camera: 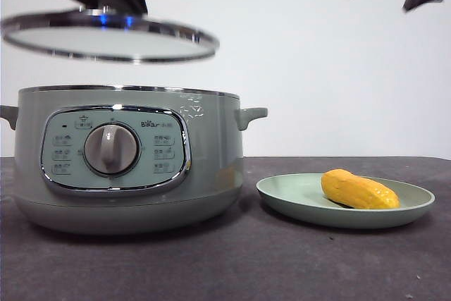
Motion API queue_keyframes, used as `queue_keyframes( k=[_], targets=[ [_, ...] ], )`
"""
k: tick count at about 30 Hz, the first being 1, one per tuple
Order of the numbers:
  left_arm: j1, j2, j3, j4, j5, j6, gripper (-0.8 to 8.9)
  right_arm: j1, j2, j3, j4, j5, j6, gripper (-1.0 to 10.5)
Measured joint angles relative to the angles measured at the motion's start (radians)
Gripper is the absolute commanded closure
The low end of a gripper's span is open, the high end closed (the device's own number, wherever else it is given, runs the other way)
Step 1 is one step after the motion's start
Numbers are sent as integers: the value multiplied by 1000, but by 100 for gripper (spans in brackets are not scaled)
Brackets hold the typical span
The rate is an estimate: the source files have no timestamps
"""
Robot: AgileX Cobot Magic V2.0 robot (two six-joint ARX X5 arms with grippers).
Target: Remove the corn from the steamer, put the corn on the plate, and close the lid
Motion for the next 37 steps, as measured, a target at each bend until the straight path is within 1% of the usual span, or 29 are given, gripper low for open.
queue_keyframes(
  k=[5, 11, 16, 24, 26, 31, 37],
  targets=[
    [-9, 2, -53, 70, 19, -32, 822, 0, -75, 0, -14, 0, 9, 506],
    [-28, 27, -54, 102, 46, -48, 822, 0, -93, 0, -29, 0, 14, 506],
    [-40, 74, -55, 68, 46, -51, 822, 0, -93, 0, -41, 0, 14, 506],
    [-44, 75, -55, 63, 43, -50, 822, 0, -93, 0, -44, 0, 18, 506],
    [-44, 75, -55, 60, 40, -45, 822, 0, -93, 0, -44, 0, 18, 506],
    [-55, 75, -55, 41, -6, -20, 822, 0, -93, 0, -44, 0, 18, 506],
    [-55, 92, -55, 45, -5, -9, 822, 0, -93, 0, -44, 0, 18, 506]
  ],
)
